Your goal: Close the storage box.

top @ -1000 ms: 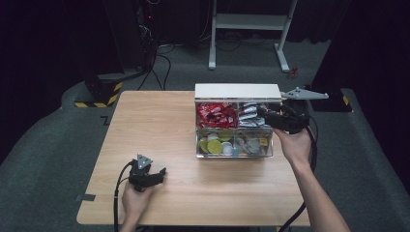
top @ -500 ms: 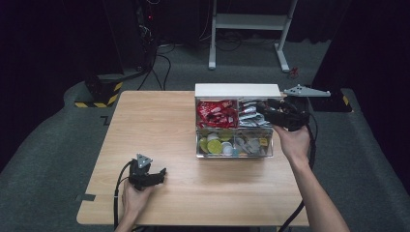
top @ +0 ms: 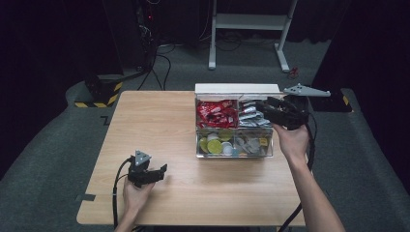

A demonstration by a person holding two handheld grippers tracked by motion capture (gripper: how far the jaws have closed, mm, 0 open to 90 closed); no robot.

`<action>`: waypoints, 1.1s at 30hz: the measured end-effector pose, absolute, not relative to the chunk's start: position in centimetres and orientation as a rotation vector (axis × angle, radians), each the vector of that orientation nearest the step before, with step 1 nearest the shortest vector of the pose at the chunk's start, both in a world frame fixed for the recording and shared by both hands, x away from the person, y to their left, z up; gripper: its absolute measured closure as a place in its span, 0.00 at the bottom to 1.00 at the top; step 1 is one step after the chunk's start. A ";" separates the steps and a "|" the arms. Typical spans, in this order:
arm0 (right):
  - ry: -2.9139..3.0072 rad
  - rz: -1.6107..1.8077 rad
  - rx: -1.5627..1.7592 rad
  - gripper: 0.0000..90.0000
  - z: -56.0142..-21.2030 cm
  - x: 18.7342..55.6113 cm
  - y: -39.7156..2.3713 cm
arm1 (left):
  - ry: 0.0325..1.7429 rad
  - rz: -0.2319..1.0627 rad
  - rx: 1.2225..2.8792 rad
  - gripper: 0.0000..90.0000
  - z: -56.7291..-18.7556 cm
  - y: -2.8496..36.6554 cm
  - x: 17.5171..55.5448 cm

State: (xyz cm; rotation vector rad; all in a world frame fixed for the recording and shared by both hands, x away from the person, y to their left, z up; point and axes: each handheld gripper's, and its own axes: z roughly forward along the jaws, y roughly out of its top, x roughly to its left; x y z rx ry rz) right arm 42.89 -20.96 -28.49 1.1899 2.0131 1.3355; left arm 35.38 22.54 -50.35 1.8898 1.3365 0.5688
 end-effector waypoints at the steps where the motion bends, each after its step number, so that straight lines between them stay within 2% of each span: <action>1: 2.014 1.336 1.190 0.54 -28.5 42.9 -21.0 | 1.326 0.559 1.888 0.24 -50.2 22.5 35.4; 8: 2.008 1.346 1.198 0.54 -28.5 43.0 -21.0 | 1.275 0.446 1.847 0.30 -49.0 22.4 35.8; 15: 2.016 1.341 1.196 0.54 -28.4 43.1 -21.0 | 1.229 0.408 1.843 0.29 -47.8 21.6 36.5; 17: 2.014 1.339 1.204 0.54 -28.3 43.1 -20.9 | 1.220 0.407 1.838 0.30 -47.6 21.4 36.5; 20: 2.012 1.345 1.206 0.54 -28.3 43.2 -20.9 | 1.151 0.431 1.848 0.38 -46.4 20.7 36.7; 33: 2.023 1.347 1.218 0.55 -28.2 43.6 -20.9 | 1.048 0.442 1.811 0.43 -42.2 19.5 37.6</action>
